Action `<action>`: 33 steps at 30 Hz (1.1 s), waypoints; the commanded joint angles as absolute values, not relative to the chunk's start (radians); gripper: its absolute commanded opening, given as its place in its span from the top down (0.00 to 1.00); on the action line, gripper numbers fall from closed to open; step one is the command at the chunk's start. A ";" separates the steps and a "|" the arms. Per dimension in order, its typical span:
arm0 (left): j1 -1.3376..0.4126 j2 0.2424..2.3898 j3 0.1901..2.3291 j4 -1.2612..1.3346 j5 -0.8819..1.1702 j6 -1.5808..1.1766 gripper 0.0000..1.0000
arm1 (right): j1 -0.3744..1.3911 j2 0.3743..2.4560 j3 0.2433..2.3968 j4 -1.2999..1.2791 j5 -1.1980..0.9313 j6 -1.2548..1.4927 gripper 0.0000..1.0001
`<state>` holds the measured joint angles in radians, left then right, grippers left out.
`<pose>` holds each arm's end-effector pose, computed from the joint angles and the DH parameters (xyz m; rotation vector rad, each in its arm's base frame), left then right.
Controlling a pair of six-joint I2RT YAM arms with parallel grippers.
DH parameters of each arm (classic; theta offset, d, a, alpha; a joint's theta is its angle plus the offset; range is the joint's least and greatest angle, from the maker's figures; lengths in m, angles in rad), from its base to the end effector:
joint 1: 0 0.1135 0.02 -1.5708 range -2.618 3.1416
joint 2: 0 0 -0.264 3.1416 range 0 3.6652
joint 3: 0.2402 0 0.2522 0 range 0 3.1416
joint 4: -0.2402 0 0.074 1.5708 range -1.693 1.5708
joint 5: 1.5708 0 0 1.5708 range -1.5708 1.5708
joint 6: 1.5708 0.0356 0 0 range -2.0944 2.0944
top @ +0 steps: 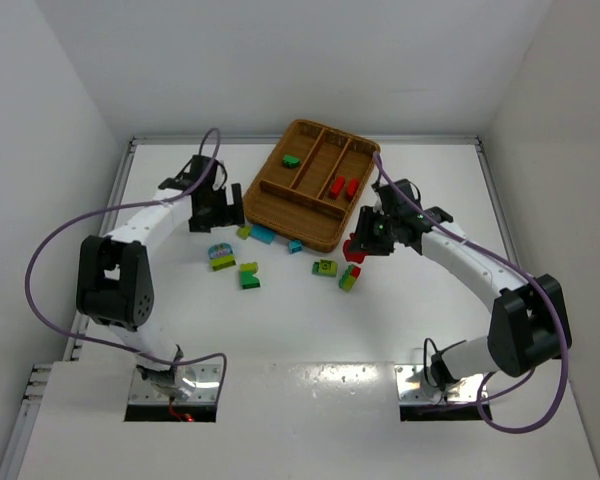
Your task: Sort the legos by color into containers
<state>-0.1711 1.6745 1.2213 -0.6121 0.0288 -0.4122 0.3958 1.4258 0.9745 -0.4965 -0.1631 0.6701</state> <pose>0.3417 -0.0601 0.2269 -0.3096 2.6378 -0.2339 0.2673 0.1180 0.2333 0.2898 2.6036 0.6127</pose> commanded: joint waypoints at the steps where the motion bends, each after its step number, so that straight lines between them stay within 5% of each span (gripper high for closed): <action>1: -0.227 1.566 1.310 -0.612 0.032 -0.408 0.03 | 0.400 1.420 0.977 -0.460 -0.193 0.646 0.85; 5: -0.255 1.539 1.345 -0.560 0.355 -0.348 0.05 | 0.400 1.388 0.977 -0.397 -0.345 0.609 0.85; 8: -0.302 1.552 1.306 -0.458 0.828 -0.314 0.05 | 0.400 1.350 0.942 -0.302 -0.513 0.591 0.85; 24: -0.436 1.609 1.244 -0.308 1.193 -0.273 0.02 | 0.400 1.316 0.939 -0.026 -0.946 0.653 0.85; 29: -0.436 1.618 1.255 -0.299 1.245 -0.264 0.14 | 0.400 1.325 0.939 -0.017 -0.946 0.663 0.85; 33: -0.445 1.628 1.264 -0.299 1.299 -0.255 0.40 | 0.400 1.335 0.939 -0.026 -0.933 0.663 0.85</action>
<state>-0.4335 1.6238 1.2415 -0.3359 1.2198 -0.2901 0.3962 1.3277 0.9226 -0.0822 -0.9058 0.6586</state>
